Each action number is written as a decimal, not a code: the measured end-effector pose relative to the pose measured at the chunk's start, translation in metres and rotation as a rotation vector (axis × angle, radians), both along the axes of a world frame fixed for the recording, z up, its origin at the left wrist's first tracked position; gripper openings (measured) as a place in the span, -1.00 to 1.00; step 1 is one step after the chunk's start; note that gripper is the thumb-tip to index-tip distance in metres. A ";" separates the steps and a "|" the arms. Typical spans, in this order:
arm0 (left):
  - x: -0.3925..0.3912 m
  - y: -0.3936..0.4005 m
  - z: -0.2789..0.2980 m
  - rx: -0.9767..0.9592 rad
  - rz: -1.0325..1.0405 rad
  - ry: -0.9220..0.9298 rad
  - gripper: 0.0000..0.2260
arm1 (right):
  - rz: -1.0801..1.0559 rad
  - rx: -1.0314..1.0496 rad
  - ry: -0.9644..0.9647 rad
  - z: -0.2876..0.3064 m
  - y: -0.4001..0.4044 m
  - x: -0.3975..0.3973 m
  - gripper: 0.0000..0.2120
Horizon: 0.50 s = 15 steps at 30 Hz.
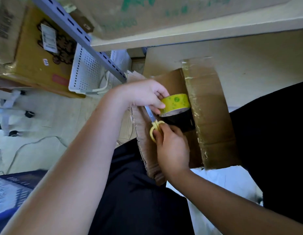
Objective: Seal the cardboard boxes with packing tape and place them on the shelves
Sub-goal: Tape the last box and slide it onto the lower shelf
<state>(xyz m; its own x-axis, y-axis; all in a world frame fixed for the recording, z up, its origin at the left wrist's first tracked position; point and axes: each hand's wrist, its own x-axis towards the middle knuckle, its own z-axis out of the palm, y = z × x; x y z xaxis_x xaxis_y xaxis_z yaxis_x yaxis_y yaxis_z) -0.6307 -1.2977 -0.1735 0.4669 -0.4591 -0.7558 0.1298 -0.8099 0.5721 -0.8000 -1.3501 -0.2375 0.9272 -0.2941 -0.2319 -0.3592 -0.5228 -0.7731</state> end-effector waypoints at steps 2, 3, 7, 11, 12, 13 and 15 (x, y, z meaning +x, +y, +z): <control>-0.002 -0.001 0.006 0.009 -0.009 -0.015 -0.77 | 0.104 0.033 0.028 -0.017 0.009 0.006 -0.81; -0.002 -0.002 0.009 0.011 -0.013 -0.026 -0.78 | 0.158 0.043 0.096 -0.027 0.009 0.005 -0.80; -0.004 -0.003 0.027 -0.023 0.048 -0.048 -0.79 | 0.208 0.045 0.329 -0.046 -0.005 -0.014 -0.75; -0.020 0.005 0.055 -0.154 0.232 -0.120 -0.81 | 0.326 -0.210 0.314 -0.008 -0.015 -0.003 -0.65; -0.027 0.008 0.064 -0.187 0.294 -0.141 -0.82 | 0.365 -0.260 0.309 0.011 -0.020 0.000 -0.65; -0.036 0.011 0.074 -0.215 0.359 -0.169 -0.84 | 0.403 -0.295 0.303 0.030 -0.028 0.001 -0.67; -0.055 0.010 0.096 -0.272 0.500 -0.229 -0.84 | 0.463 -0.330 0.274 0.069 -0.051 -0.002 -0.71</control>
<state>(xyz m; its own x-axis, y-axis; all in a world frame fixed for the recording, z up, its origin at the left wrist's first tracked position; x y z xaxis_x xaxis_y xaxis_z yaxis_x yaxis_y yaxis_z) -0.6853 -1.2878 -0.0779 0.8124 -0.3050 -0.4970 0.3056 -0.5032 0.8083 -0.8015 -1.4009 -0.1689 0.8954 0.0268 -0.4444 -0.2007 -0.8667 -0.4567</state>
